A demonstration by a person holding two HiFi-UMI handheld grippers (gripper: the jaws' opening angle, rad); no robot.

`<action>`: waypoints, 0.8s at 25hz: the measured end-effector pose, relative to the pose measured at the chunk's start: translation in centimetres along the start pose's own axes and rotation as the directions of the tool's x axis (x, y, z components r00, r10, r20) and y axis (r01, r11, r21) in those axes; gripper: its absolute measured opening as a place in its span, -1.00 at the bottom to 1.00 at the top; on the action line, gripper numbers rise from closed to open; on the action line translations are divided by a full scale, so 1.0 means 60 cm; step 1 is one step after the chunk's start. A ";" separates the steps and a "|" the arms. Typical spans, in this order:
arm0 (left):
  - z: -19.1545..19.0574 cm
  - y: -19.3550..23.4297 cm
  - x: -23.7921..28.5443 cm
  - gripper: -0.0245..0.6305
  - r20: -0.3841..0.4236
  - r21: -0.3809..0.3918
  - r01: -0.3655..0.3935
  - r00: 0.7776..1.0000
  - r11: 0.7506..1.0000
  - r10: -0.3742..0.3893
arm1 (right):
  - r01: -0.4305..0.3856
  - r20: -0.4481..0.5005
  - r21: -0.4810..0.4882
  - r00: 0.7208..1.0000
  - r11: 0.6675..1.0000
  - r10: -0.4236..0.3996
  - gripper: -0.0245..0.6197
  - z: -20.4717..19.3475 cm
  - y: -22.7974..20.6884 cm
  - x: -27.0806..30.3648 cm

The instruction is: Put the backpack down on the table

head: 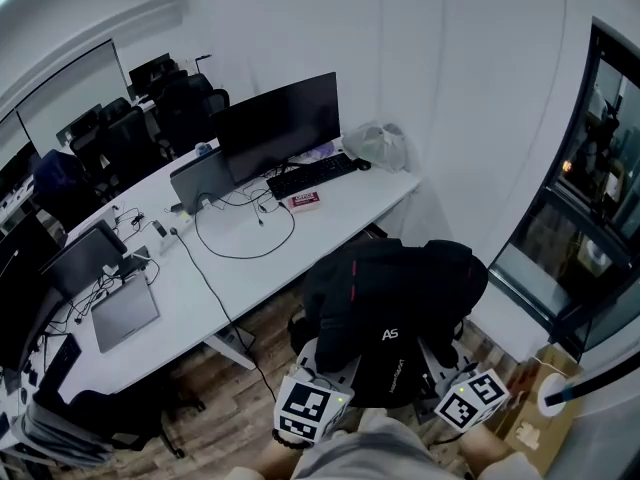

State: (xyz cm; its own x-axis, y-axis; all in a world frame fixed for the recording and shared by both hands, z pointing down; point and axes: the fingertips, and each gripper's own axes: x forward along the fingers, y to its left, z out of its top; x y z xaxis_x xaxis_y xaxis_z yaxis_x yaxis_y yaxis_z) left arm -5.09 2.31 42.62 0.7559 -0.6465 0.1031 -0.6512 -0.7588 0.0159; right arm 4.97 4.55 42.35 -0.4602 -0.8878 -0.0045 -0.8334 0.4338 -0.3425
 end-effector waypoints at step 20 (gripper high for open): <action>0.059 0.127 0.315 -0.75 0.010 -0.004 -0.092 0.996 0.996 0.092 | -0.094 -0.001 -0.018 0.996 0.995 0.094 -0.85 0.124 -0.264 0.213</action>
State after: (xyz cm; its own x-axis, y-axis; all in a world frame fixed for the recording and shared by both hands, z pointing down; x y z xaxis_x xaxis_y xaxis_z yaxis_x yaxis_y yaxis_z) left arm 4.46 -15.99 41.17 0.6932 -0.7145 0.0944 -0.7184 -0.6956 0.0107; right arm 14.59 -14.79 40.75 -0.5370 -0.8428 -0.0363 -0.7917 0.5183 -0.3234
